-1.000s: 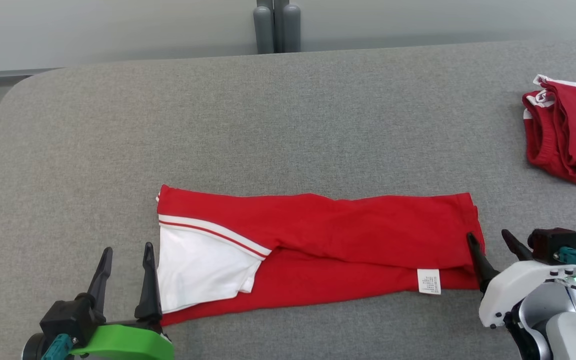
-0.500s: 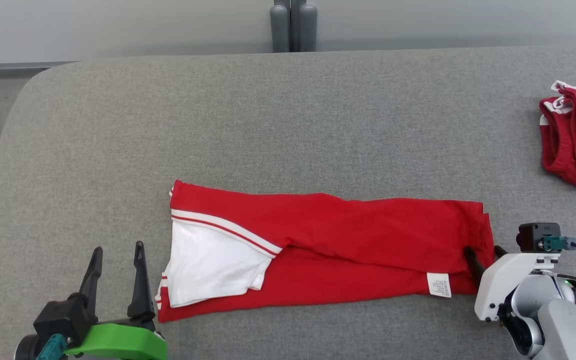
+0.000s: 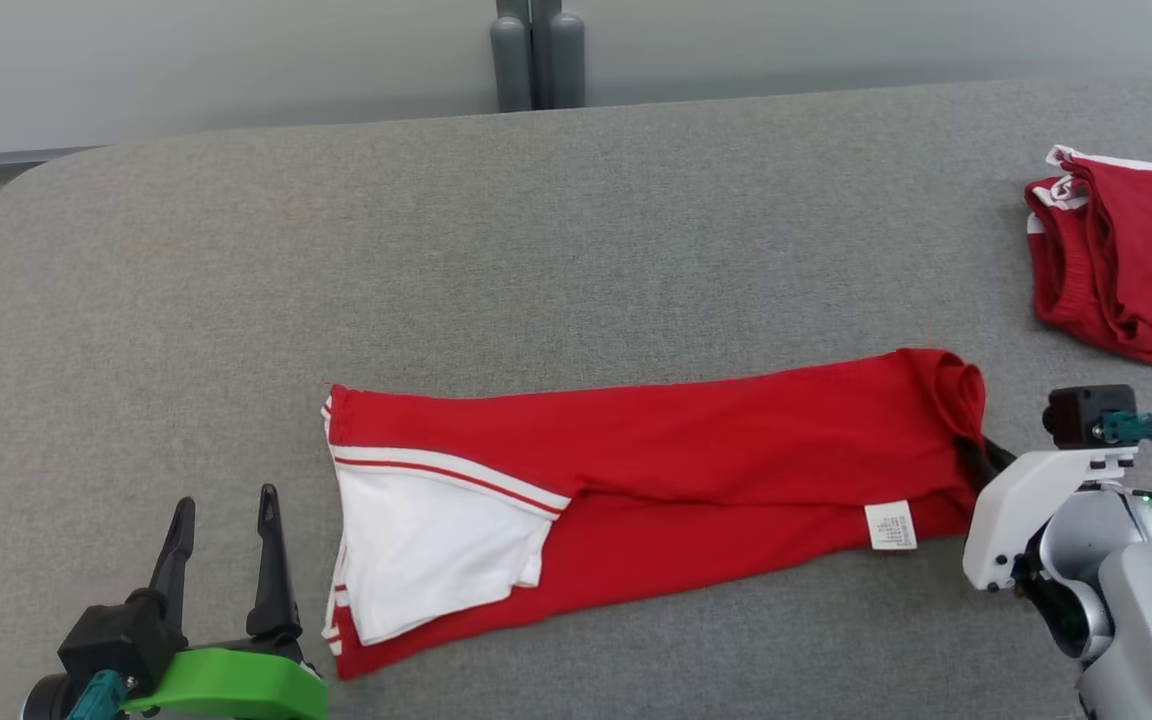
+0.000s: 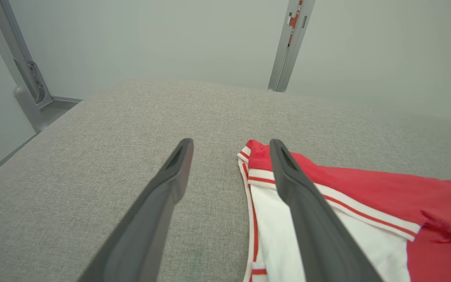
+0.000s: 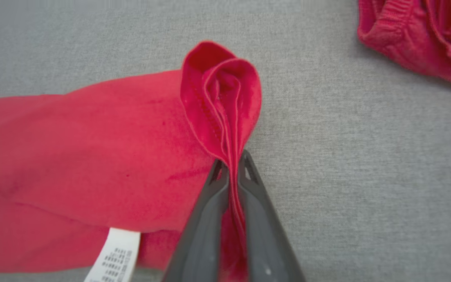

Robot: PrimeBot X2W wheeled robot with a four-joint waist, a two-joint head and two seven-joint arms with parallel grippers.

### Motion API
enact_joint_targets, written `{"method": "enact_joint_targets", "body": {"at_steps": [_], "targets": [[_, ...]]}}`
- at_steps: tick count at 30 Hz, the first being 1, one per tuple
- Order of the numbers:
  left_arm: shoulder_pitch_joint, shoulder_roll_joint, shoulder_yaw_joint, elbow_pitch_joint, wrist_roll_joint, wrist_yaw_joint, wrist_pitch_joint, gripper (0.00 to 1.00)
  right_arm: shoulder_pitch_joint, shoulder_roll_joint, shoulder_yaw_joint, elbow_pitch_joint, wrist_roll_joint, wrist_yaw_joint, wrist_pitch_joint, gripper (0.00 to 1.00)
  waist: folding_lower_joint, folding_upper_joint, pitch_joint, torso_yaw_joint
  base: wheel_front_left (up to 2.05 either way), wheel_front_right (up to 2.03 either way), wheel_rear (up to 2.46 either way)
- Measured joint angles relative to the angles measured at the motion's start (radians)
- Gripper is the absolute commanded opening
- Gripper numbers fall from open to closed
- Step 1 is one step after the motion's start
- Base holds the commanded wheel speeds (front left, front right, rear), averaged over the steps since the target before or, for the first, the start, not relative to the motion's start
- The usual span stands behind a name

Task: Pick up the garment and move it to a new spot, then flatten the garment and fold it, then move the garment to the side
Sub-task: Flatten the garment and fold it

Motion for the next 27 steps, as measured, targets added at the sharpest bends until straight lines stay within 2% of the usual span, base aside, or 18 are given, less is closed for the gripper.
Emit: {"method": "enact_joint_targets", "body": {"at_steps": [6,9,19,27], "targets": [[0.000,0.003,-0.004,-0.004,0.000,0.002,0.000,1.00,-0.010,-0.091,-0.028,-0.063,0.001,0.000,0.039,0.00,0.0000,0.0000,0.002,-0.047,0.00,0.00,0.00],[-0.001,0.004,-0.007,-0.006,0.000,0.004,0.002,1.00,-0.013,-0.111,-0.026,-0.089,0.008,0.000,0.055,0.00,0.0000,0.0000,0.004,-0.068,0.00,0.00,0.00],[-0.001,0.012,-0.015,0.005,0.003,0.006,0.006,1.00,-0.007,-0.088,0.126,-0.235,0.159,-0.001,0.122,0.00,0.0000,0.0000,-0.007,-0.113,0.00,0.00,0.00],[-0.003,0.011,-0.033,0.014,0.002,0.001,0.006,1.00,0.004,-0.063,0.251,-0.361,0.287,-0.001,0.178,0.00,0.0000,0.0000,-0.028,-0.100,0.00,0.00,0.00]]}}
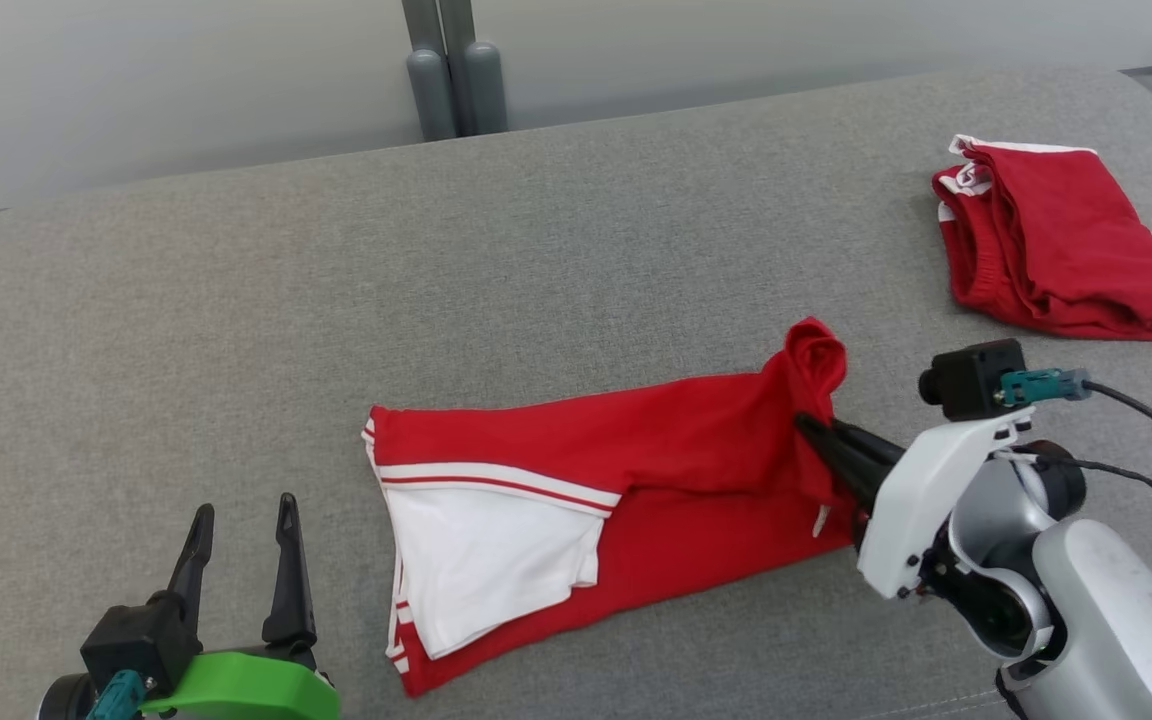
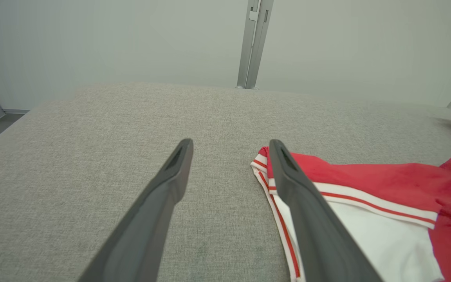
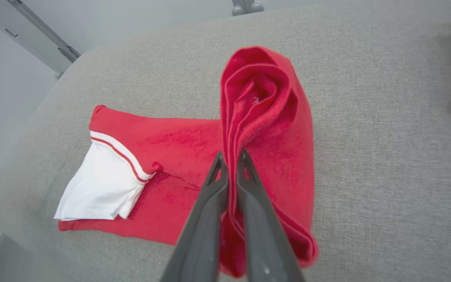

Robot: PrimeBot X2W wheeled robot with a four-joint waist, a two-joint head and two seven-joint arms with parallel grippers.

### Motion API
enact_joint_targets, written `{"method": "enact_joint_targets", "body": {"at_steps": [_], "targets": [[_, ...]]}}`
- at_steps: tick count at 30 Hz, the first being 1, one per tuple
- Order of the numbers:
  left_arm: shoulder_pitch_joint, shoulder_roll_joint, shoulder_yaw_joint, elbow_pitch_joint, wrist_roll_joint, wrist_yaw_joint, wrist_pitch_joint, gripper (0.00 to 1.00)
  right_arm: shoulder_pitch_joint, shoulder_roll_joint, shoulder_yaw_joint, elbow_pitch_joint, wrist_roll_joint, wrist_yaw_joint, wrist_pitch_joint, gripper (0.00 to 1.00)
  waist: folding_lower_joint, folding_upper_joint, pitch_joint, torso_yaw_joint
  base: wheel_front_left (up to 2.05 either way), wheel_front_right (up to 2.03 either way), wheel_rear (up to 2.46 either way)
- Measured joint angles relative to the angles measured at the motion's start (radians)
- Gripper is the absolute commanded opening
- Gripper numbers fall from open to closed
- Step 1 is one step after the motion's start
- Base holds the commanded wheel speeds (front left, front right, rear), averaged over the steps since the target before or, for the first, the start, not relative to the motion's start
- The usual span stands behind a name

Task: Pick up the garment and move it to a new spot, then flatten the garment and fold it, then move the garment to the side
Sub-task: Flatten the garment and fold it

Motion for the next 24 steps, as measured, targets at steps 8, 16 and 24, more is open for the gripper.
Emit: {"method": "enact_joint_targets", "body": {"at_steps": [8,16,24], "targets": [[0.000,-0.002,-0.012,0.011,-0.003,-0.005,0.000,1.00,-0.004,0.091,0.126,-0.031,0.100,0.000,0.026,0.00,0.0000,0.0000,-0.014,0.047,0.00,0.00,0.00],[-0.019,-0.011,-0.028,0.022,-0.003,-0.013,-0.002,1.00,-0.068,0.193,0.236,0.083,0.117,0.000,-0.027,0.00,0.0000,0.0000,-0.011,0.104,0.00,0.00,0.00],[-0.036,-0.023,-0.039,0.035,-0.003,-0.017,-0.007,1.00,-0.143,0.240,0.286,0.256,0.145,0.000,-0.121,0.00,0.0000,0.0000,0.001,0.161,0.00,0.00,0.00]]}}
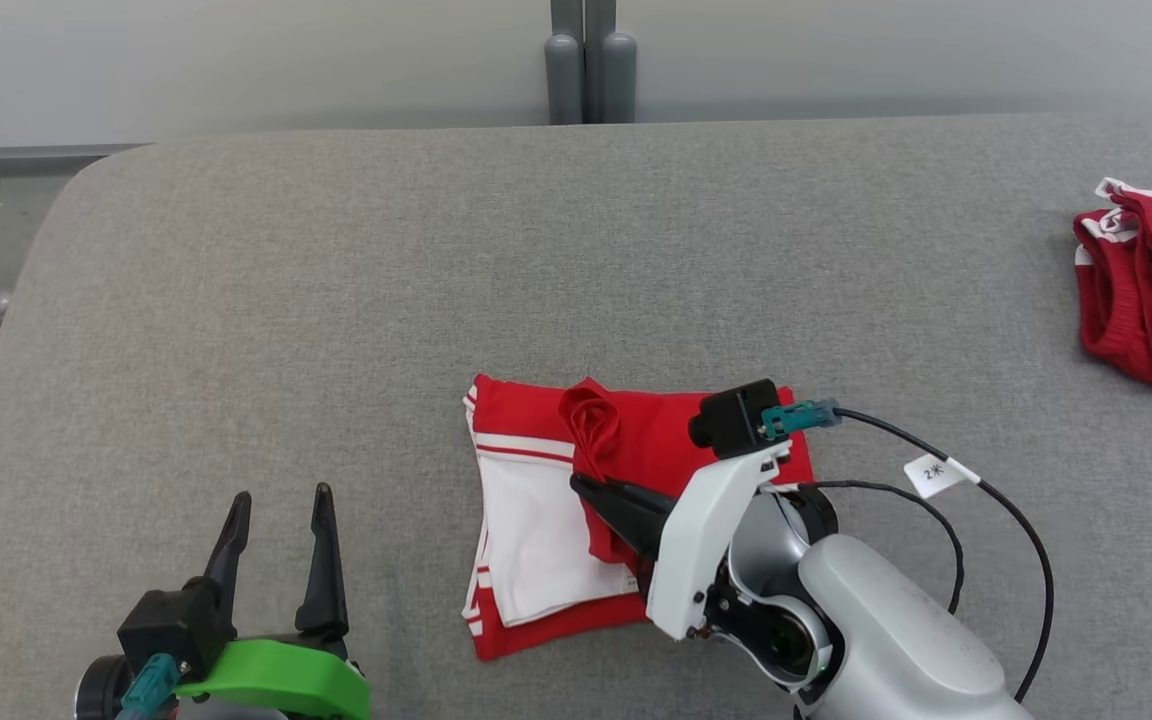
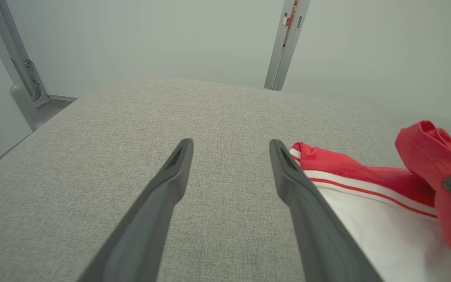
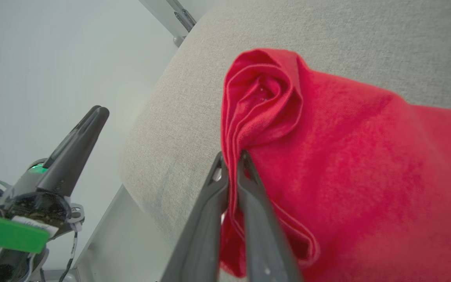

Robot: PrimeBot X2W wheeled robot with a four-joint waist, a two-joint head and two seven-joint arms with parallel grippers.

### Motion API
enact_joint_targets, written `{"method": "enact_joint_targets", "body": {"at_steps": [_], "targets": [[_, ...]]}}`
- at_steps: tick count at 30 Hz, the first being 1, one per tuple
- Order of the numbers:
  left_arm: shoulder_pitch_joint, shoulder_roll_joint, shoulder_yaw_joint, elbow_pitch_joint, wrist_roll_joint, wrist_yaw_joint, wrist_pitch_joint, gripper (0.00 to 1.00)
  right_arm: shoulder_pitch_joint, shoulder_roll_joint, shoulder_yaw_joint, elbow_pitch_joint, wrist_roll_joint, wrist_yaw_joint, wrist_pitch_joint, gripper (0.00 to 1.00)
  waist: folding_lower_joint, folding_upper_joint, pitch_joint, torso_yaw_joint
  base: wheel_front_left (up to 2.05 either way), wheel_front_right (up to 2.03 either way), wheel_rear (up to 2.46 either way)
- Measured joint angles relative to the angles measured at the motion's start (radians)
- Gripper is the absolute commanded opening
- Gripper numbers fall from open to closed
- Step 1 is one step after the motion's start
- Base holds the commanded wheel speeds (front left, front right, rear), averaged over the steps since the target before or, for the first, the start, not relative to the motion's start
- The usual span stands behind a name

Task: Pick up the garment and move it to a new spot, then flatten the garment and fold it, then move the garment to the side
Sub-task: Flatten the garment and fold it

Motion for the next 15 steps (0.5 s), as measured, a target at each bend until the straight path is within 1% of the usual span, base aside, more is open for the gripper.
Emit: {"method": "enact_joint_targets", "body": {"at_steps": [4,10,11,12,13,14,15], "targets": [[-0.011,-0.007,-0.006,0.010,0.000,-0.002,-0.003,1.00,-0.039,0.006,0.038,0.069,0.029,0.000,-0.036,0.00,0.0000,0.0000,0.006,0.025,0.00,0.00,0.00],[-0.021,-0.014,-0.014,0.025,0.000,-0.009,-0.007,1.00,-0.090,0.007,0.121,0.140,0.122,0.000,-0.093,0.00,0.0000,0.0000,0.010,0.054,0.00,0.00,0.00],[-0.023,-0.016,-0.014,0.028,0.000,-0.009,-0.008,1.00,-0.100,0.008,0.129,0.159,0.133,0.000,-0.106,0.04,0.0000,0.0000,0.010,0.058,0.00,0.00,0.00],[-0.023,-0.018,-0.016,0.030,0.000,-0.010,-0.009,1.00,-0.109,0.008,0.135,0.179,0.139,0.000,-0.124,0.31,0.0000,0.0000,0.010,0.062,0.00,0.00,0.00],[-0.024,-0.019,-0.017,0.032,0.000,-0.010,-0.009,1.00,-0.118,0.007,0.144,0.192,0.148,0.000,-0.133,0.64,0.0000,0.0000,0.009,0.065,0.00,0.00,0.00],[-0.025,-0.021,-0.018,0.035,0.000,-0.010,-0.009,1.00,-0.125,0.007,0.154,0.203,0.171,0.000,-0.141,1.00,0.0000,0.0000,0.009,0.068,0.00,0.00,0.00],[-0.026,-0.022,-0.020,0.037,0.000,-0.010,-0.009,1.00,-0.130,0.008,0.163,0.212,0.196,0.000,-0.153,1.00,0.0000,0.0000,0.008,0.070,0.00,0.00,0.00]]}}
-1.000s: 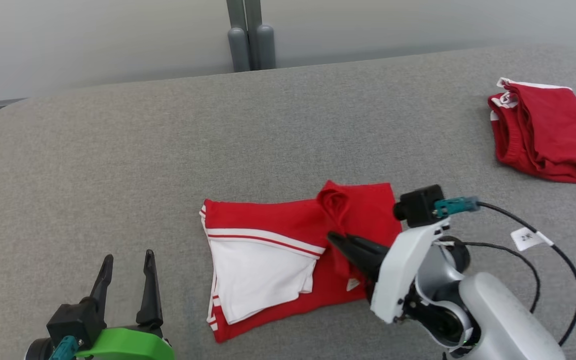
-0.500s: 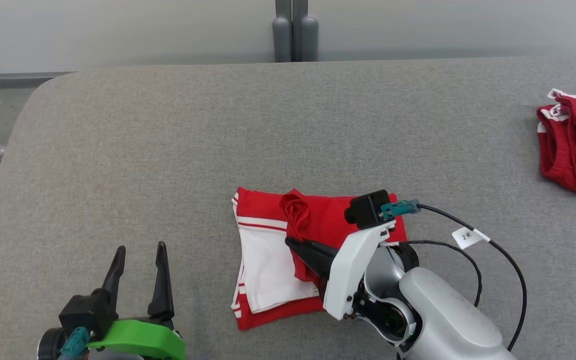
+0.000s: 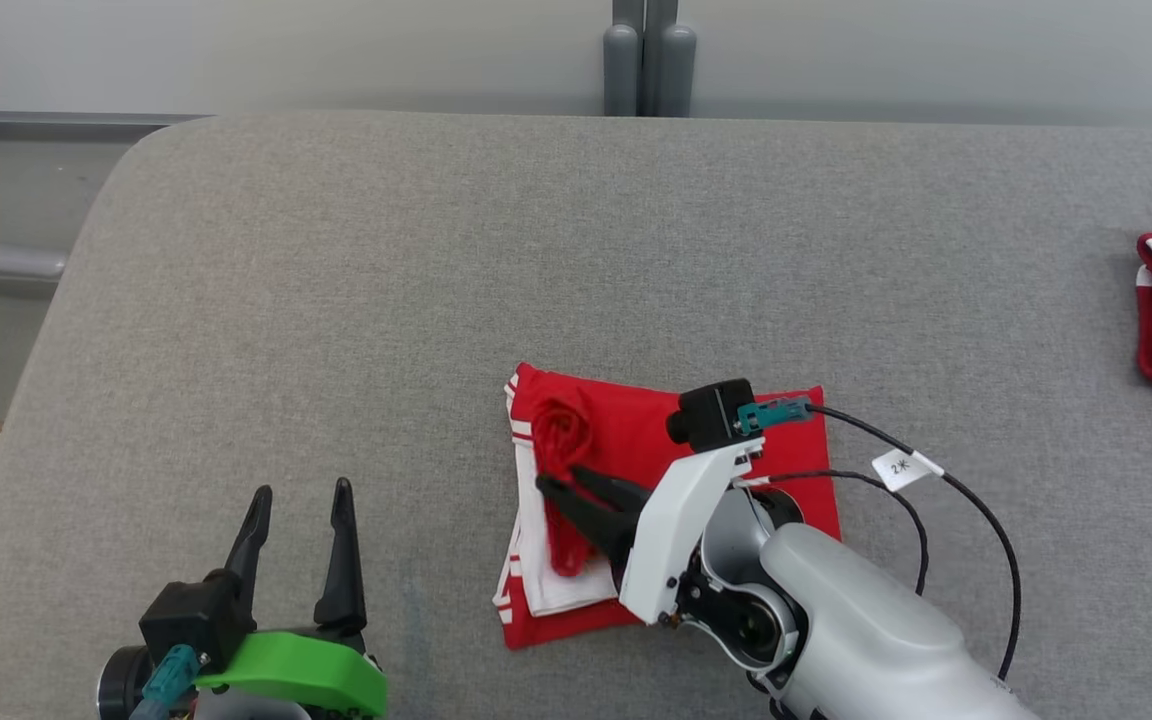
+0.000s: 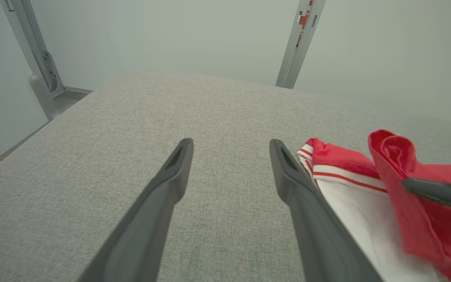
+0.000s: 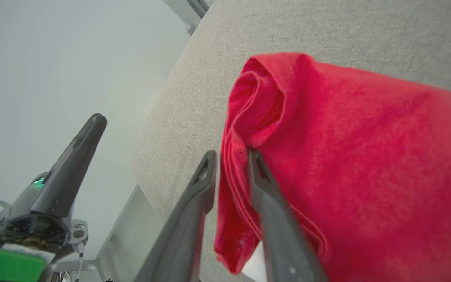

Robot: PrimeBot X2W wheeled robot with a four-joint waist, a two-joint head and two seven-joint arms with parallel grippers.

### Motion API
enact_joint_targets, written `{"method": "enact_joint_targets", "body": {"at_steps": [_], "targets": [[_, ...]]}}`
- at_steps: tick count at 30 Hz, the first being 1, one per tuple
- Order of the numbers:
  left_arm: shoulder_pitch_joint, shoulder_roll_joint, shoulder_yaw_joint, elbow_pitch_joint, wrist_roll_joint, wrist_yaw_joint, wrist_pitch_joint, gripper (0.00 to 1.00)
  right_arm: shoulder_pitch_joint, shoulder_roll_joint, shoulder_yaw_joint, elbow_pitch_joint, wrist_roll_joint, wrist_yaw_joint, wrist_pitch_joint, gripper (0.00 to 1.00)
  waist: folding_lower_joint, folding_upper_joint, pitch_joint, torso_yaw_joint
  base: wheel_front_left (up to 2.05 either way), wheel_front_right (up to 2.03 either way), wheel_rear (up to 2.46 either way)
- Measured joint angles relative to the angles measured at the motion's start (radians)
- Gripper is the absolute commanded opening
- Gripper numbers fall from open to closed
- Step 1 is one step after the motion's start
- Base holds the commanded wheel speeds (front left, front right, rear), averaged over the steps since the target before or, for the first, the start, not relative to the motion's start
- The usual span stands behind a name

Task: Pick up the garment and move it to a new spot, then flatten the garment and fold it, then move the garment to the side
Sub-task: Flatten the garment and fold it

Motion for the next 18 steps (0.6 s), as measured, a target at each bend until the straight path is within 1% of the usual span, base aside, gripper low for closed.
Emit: {"method": "enact_joint_targets", "body": {"at_steps": [6,8,11,13,18], "targets": [[-0.001,-0.001,-0.001,0.008,0.000,-0.003,-0.004,1.00,-0.039,0.001,0.041,0.034,0.112,0.000,-0.061,1.00,0.0000,0.0000,-0.005,0.005,0.00,0.00,0.00],[-0.001,-0.001,0.000,0.009,0.000,-0.003,-0.006,1.00,-0.054,0.001,0.042,0.040,0.151,0.000,-0.092,1.00,0.0000,0.0000,-0.005,0.003,0.00,0.00,0.00],[-0.001,-0.001,0.000,0.010,0.001,-0.003,-0.007,1.00,-0.091,0.002,0.029,0.053,0.174,0.000,-0.159,1.00,0.0000,0.0000,-0.004,-0.004,0.00,0.00,0.00],[-0.001,-0.002,-0.001,0.010,0.002,-0.003,-0.007,1.00,-0.118,0.002,0.009,0.080,0.165,0.000,-0.207,1.00,0.0000,0.0000,-0.003,-0.009,0.00,0.00,0.00],[-0.003,-0.003,-0.001,0.010,0.004,-0.003,-0.007,1.00,-0.179,0.000,-0.026,0.161,0.034,0.000,-0.312,1.00,0.0000,0.0000,-0.001,-0.027,0.00,0.00,0.00]]}}
